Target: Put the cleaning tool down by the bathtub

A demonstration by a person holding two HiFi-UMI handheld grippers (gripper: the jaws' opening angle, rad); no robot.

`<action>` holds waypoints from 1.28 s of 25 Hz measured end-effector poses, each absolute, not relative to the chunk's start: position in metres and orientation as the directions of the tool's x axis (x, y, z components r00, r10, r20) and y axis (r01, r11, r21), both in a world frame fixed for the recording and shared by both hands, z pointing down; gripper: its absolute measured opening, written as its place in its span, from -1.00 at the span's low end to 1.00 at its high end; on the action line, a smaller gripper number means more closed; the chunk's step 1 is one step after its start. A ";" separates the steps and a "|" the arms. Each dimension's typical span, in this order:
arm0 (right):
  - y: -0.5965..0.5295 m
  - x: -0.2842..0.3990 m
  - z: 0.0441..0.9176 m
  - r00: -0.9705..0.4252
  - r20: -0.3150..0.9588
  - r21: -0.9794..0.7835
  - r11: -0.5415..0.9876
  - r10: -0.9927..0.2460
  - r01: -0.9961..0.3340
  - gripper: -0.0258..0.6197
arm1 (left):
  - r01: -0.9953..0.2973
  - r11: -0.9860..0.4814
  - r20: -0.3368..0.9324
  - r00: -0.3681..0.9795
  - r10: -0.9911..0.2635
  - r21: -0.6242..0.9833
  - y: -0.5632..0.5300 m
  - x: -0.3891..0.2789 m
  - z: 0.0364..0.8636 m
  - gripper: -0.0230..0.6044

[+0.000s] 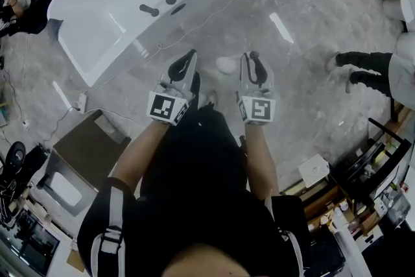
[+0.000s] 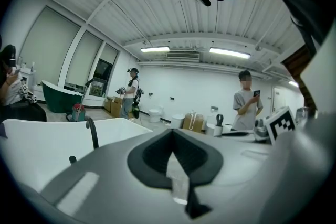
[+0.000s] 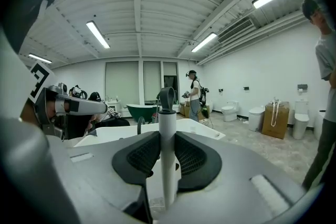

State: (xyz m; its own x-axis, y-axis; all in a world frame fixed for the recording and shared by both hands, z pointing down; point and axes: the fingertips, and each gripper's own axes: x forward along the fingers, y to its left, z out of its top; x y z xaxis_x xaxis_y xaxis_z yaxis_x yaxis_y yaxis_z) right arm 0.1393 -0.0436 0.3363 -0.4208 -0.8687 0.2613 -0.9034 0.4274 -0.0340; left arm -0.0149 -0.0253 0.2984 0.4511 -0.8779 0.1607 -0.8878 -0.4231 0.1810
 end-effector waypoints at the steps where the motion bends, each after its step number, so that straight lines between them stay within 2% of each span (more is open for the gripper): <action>1: -0.049 0.138 0.343 -0.420 0.269 -0.033 0.427 -0.867 -0.904 -0.65 | -0.889 -0.419 0.164 0.448 -0.879 0.184 -0.032 -0.017 0.303 -0.91; 32: -0.168 0.103 0.588 -0.417 0.392 -0.047 0.435 -0.820 -0.899 -0.65 | -0.887 -0.389 0.249 0.446 -0.860 0.248 -0.148 -0.042 0.491 -0.90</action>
State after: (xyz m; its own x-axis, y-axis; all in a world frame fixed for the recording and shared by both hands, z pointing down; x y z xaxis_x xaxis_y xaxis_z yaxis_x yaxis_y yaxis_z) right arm 0.1025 -0.1676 0.5881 -0.4172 -0.8197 0.3924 -0.8992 0.4349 -0.0475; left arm -0.0418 -0.1475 0.4910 0.4463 -0.8595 0.2491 -0.8874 -0.3890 0.2475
